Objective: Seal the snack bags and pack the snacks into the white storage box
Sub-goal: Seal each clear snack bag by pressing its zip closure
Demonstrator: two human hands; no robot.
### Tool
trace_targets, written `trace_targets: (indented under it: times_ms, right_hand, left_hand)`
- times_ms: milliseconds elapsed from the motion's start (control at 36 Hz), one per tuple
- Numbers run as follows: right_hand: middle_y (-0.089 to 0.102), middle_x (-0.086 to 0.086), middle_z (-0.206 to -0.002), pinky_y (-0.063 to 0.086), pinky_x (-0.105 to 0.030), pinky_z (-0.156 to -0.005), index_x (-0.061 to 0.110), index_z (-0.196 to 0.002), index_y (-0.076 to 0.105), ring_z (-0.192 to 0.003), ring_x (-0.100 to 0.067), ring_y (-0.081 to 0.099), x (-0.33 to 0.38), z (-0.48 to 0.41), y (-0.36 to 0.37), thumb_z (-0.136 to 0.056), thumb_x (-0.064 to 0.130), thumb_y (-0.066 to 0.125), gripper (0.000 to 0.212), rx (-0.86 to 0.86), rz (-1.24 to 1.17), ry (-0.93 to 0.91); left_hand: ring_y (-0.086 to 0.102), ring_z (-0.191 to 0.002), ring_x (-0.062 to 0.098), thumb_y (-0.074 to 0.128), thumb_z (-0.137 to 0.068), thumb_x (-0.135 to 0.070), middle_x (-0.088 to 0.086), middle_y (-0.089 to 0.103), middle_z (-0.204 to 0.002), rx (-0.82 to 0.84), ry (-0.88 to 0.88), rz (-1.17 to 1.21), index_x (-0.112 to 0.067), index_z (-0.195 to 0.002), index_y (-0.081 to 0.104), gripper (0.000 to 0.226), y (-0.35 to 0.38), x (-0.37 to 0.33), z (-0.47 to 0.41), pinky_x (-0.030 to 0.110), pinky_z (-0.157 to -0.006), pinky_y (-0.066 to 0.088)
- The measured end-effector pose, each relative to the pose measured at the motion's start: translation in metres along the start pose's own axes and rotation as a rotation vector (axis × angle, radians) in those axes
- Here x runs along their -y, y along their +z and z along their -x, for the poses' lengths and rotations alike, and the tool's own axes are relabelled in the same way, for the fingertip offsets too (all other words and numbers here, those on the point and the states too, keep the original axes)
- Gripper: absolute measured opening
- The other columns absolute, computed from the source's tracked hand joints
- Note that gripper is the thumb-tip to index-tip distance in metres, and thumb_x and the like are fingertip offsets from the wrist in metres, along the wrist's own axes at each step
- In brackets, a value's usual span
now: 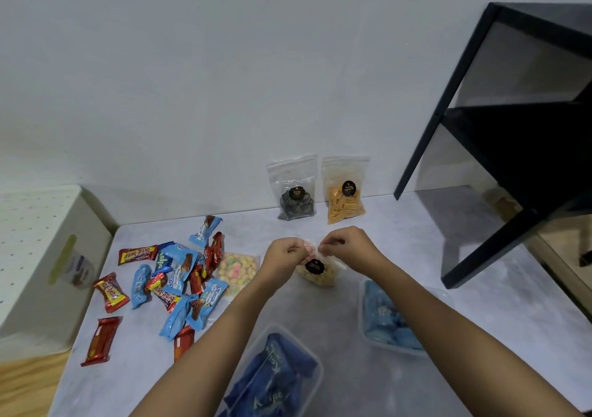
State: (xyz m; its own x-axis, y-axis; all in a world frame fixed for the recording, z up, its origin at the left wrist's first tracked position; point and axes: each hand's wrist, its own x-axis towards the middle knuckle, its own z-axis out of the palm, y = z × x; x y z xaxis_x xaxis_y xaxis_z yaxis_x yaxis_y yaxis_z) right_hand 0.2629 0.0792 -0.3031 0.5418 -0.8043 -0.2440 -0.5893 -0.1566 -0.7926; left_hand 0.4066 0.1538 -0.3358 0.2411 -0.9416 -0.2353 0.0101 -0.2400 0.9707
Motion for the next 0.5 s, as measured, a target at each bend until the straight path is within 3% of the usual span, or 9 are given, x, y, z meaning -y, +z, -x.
trace_targets:
  times_ms: [56, 111, 250, 306, 389, 444, 500]
  right_hand:
    - [0.065, 0.011, -0.069, 0.047, -0.033, -0.078, 0.022, -0.069, 0.073, -0.081, -0.015, 0.062, 0.0, -0.005, 0.001, -0.079, 0.013, 0.066, 0.015, -0.011, 0.007, 0.069]
    - [0.065, 0.012, -0.067, 0.046, -0.04, -0.083, 0.028, -0.061, 0.068, -0.084, -0.019, 0.061, 0.001, -0.008, 0.004, -0.08, 0.016, 0.065, 0.022, -0.024, 0.015, 0.127]
    - [0.062, -0.006, -0.072, 0.042, -0.024, -0.063, 0.002, -0.088, 0.072, -0.064, -0.013, 0.051, 0.006, -0.01, 0.006, -0.084, 0.004, 0.06, 0.013, 0.005, -0.085, 0.212]
    - [0.062, -0.005, -0.071, 0.043, -0.024, -0.065, 0.005, -0.083, 0.073, -0.066, -0.014, 0.051, 0.007, -0.012, 0.007, -0.084, 0.004, 0.06, 0.013, 0.001, -0.098, 0.232]
    - [0.061, 0.009, -0.063, 0.046, -0.037, -0.082, 0.025, -0.057, 0.067, -0.076, -0.018, 0.055, 0.004, -0.015, 0.008, -0.082, 0.009, 0.061, 0.03, -0.046, -0.07, 0.253]
    - [0.061, 0.011, -0.062, 0.046, -0.041, -0.086, 0.028, -0.055, 0.066, -0.077, -0.017, 0.055, 0.002, -0.016, 0.009, -0.081, 0.011, 0.062, 0.031, -0.058, -0.073, 0.247]
    - [0.062, 0.009, -0.063, 0.047, -0.036, -0.08, 0.026, -0.058, 0.067, -0.072, -0.015, 0.054, 0.002, -0.014, 0.009, -0.081, 0.011, 0.062, 0.028, -0.058, -0.102, 0.238]
  left_hand:
    - [0.058, -0.056, -0.003, 0.055, -0.089, -0.002, 0.005, 0.06, -0.068, -0.008, 0.015, -0.029, 0.001, -0.078, 0.064, 0.015, 0.001, 0.0, 0.0, 0.013, -0.063, 0.049]
    - [0.057, -0.058, 0.0, 0.056, -0.089, -0.003, 0.004, 0.06, -0.066, -0.031, 0.021, -0.049, -0.006, -0.069, 0.062, 0.022, 0.002, 0.001, -0.002, 0.019, -0.066, 0.049]
    - [0.057, -0.067, 0.015, 0.057, -0.088, -0.005, 0.003, 0.061, -0.065, -0.06, 0.013, -0.082, -0.015, -0.058, 0.06, 0.032, 0.001, 0.003, -0.005, 0.034, -0.075, 0.05]
    - [0.057, -0.066, 0.016, 0.057, -0.088, -0.004, 0.004, 0.061, -0.066, -0.073, 0.011, -0.081, -0.015, -0.059, 0.061, 0.031, 0.001, 0.002, -0.006, 0.033, -0.074, 0.049]
    - [0.057, -0.066, 0.015, 0.057, -0.089, -0.004, 0.004, 0.062, -0.066, -0.088, 0.01, -0.065, -0.011, -0.064, 0.063, 0.026, 0.001, 0.002, -0.006, 0.033, -0.075, 0.05]
    - [0.058, -0.066, 0.015, 0.057, -0.089, -0.005, 0.005, 0.063, -0.068, -0.086, 0.005, -0.061, -0.012, -0.066, 0.064, 0.025, 0.001, 0.002, -0.007, 0.034, -0.077, 0.051]
    - [0.058, -0.067, 0.015, 0.057, -0.089, -0.006, 0.006, 0.063, -0.07, -0.085, 0.0, -0.064, -0.01, -0.068, 0.065, 0.023, 0.001, 0.003, -0.007, 0.035, -0.078, 0.051]
